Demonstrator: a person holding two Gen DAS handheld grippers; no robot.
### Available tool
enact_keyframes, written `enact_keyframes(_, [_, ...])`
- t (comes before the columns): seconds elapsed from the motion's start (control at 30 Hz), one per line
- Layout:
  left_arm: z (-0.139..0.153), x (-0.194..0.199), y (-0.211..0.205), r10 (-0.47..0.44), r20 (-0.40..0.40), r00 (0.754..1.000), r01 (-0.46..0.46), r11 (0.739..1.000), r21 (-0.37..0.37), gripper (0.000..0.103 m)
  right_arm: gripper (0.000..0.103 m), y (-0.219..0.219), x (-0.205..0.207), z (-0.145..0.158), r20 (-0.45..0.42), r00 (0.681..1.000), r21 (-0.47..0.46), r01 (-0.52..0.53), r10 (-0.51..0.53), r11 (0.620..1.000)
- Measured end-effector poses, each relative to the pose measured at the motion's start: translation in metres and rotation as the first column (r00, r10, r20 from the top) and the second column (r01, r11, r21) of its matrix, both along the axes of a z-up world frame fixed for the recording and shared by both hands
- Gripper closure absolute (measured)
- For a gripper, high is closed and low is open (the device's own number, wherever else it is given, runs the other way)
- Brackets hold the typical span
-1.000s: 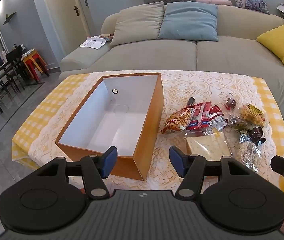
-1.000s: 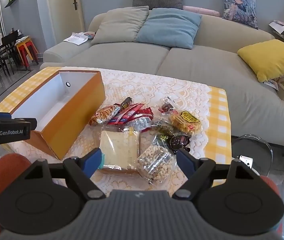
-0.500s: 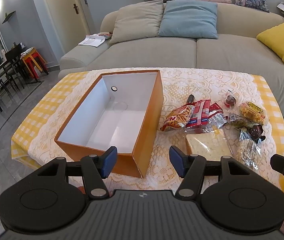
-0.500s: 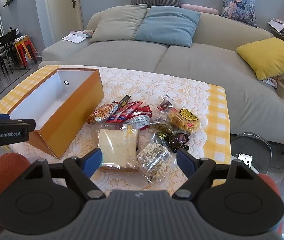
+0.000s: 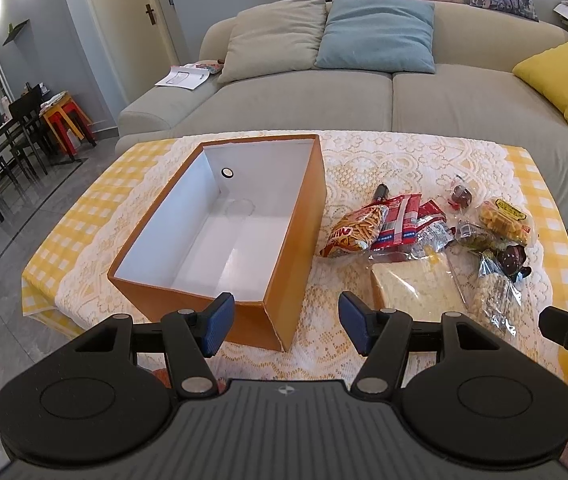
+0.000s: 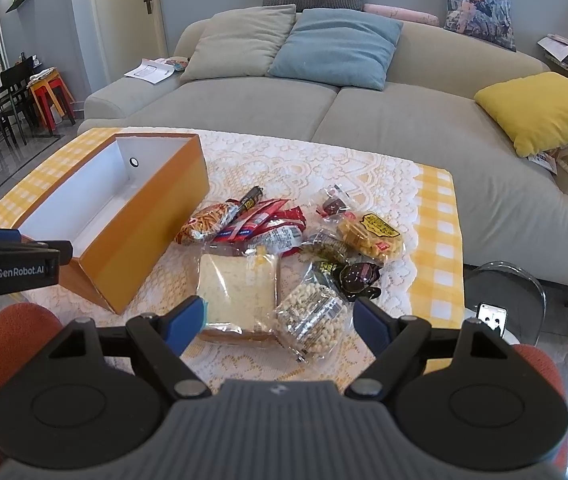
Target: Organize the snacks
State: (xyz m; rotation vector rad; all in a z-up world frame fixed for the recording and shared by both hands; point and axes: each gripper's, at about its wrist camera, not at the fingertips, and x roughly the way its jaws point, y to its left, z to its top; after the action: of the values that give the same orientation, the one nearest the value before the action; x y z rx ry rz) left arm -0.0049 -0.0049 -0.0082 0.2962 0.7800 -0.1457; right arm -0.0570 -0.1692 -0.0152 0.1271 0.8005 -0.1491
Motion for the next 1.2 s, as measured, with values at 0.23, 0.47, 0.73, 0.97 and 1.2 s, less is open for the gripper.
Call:
enact_keyframes(0.23, [-0.0002,0.0008,-0.0004,-0.002,-0.004,1.000,0.002,1.000,0.002,0.032,0.023,0.0004,0.0007,0.0015,-0.005,1.000,0.001,-0.002,0.002,1.000])
enact_keyframes(0.47, [-0.0015,0.0002,-0.0009,-0.001,-0.010,1.000,0.001,1.000,0.003,0.032,0.023,0.0001,0.0010,0.0025,-0.006,1.000,0.002,-0.003,0.003,1.000])
enact_keyframes(0.73, [-0.0013,0.0007,-0.0010,0.000,-0.010,1.000,0.000,1.000,0.004,0.032,0.023,-0.0005,0.0019,0.0031,-0.008,1.000,0.003,-0.002,0.002,1.000])
enact_keyframes(0.97, [-0.0017,0.0003,-0.0008,-0.001,-0.010,1.000,0.001,1.000,0.003,0.032,0.023,-0.0007,0.0018,0.0031,-0.009,1.000,0.005,-0.002,0.002,1.000])
enact_keyframes(1.2, [-0.0021,0.0002,-0.0020,-0.001,-0.012,1.000,0.001,1.000,0.002,0.032,0.023,0.0002,0.0009,0.0024,-0.012,1.000,0.006,-0.001,0.001,1.000])
